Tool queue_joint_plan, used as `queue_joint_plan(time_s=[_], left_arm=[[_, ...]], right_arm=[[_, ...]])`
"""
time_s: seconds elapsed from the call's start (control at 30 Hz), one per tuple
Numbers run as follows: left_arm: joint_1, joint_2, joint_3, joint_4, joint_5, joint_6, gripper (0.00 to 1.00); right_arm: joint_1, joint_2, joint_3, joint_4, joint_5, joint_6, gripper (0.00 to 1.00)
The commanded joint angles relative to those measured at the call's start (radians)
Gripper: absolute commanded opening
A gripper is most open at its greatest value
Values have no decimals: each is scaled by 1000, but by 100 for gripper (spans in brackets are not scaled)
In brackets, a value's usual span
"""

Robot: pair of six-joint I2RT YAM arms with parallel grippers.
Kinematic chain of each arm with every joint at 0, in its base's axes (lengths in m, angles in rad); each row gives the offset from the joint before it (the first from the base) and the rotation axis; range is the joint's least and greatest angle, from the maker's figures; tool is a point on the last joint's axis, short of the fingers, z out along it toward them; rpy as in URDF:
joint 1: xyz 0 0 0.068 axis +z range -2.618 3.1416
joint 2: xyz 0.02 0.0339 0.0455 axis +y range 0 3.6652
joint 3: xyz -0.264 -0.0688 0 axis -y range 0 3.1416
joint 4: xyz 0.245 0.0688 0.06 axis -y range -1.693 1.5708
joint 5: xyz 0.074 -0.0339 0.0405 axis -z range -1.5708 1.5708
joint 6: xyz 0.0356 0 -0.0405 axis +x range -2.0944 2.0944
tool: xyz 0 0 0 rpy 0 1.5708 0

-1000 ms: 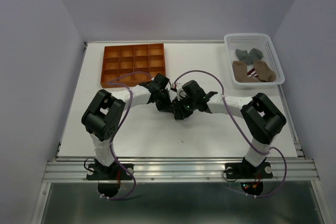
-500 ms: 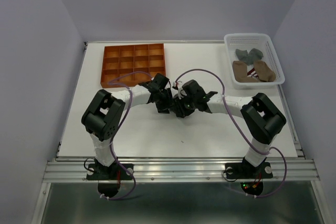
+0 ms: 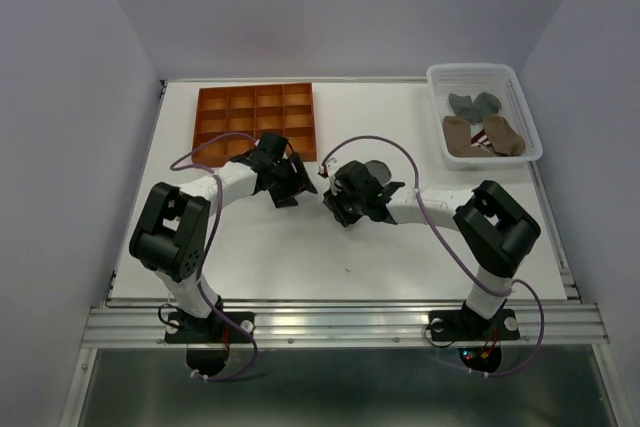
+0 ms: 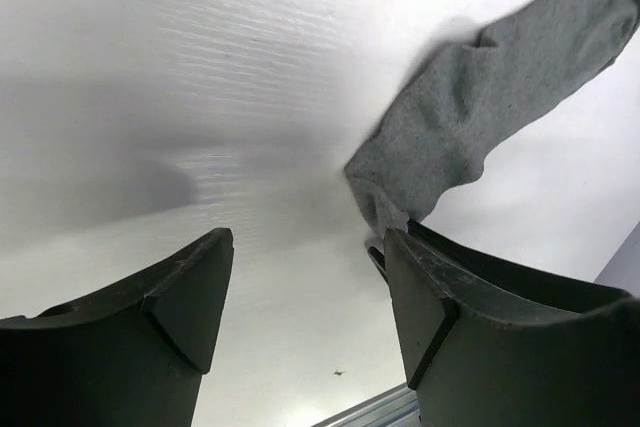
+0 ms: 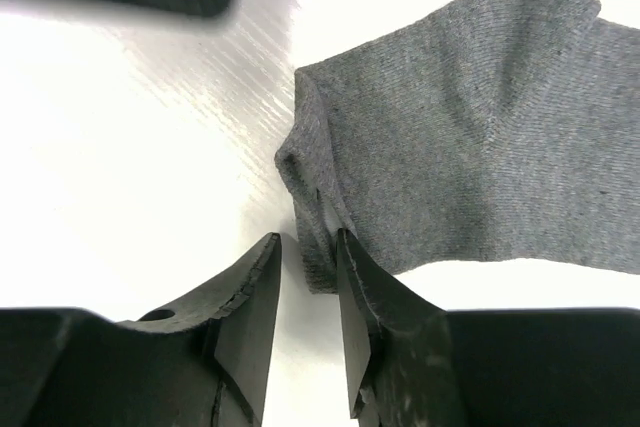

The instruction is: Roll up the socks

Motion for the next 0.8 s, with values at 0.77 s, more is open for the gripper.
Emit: queue_joint_plan(time_s=[0.77], left_arm=[[22, -209, -151, 60, -5, 21, 73]], right_arm=[[45, 9, 40, -5, -99, 196, 1]])
